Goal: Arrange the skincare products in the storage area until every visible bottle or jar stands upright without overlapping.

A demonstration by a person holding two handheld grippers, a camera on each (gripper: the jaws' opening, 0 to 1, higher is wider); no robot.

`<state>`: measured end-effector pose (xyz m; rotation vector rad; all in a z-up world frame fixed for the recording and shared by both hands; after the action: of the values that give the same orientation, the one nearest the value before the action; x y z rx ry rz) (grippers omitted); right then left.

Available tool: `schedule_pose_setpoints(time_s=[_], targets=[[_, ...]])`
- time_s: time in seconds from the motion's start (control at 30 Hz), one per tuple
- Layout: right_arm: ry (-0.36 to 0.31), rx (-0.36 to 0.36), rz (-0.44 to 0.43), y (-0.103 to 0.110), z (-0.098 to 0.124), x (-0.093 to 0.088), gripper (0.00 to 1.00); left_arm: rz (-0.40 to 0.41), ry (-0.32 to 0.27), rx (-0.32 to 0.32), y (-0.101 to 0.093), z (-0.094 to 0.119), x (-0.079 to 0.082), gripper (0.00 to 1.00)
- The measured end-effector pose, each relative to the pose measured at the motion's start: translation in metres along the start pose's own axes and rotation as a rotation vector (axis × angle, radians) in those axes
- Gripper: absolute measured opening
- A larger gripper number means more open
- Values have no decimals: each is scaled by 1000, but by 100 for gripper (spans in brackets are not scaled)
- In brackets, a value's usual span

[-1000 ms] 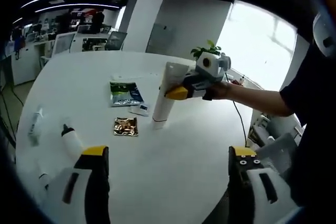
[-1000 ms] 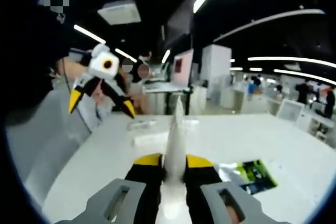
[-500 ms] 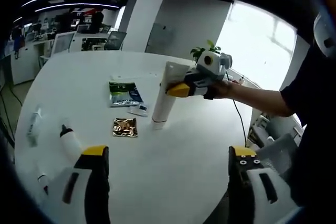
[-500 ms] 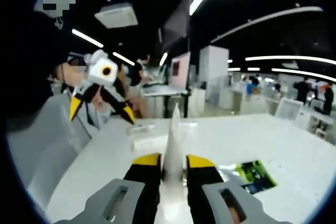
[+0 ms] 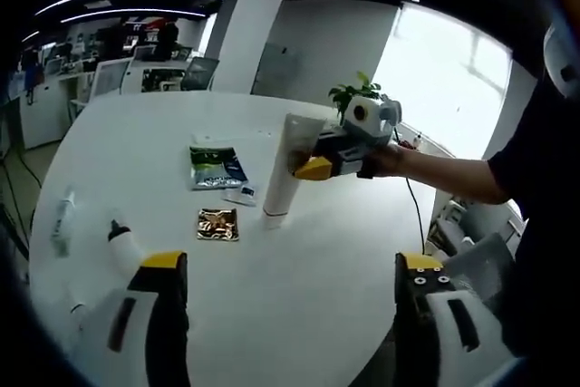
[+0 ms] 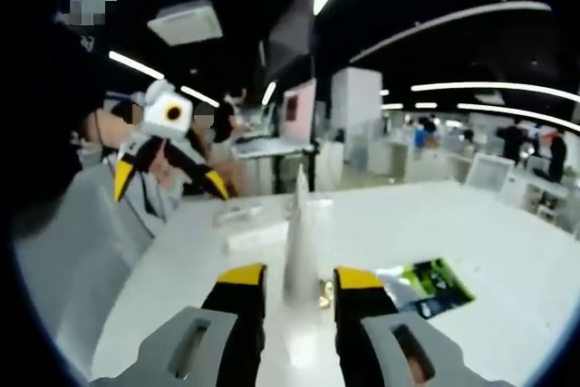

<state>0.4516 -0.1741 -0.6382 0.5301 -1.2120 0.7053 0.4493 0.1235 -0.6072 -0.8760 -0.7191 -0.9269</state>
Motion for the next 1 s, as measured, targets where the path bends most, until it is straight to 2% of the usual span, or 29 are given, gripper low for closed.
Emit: schedule_pose_setpoints(time_s=[0.37, 0.57, 0.8, 1.0], targets=[[27, -95, -57, 9, 22, 4, 32, -22, 3, 38, -2, 13, 4, 91], [57, -140, -83, 25, 33, 5, 36, -11, -2, 42, -8, 22, 4, 93], [116, -188, -104, 46, 51, 8, 47, -19, 9, 54, -14, 35, 4, 92], [126, -233, -138, 62, 56, 11, 54, -10, 5, 63, -21, 46, -1, 91]])
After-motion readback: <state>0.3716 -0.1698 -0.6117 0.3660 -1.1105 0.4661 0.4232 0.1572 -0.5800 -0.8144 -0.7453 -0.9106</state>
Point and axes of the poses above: the point that each gripper's makers call its tool centre point, and the gripper's own axes: z roughly backward along the fingers, y roughly to its left, x roughly out of its top, the point moved 10 cm from there along z, roughly backward along the fingers
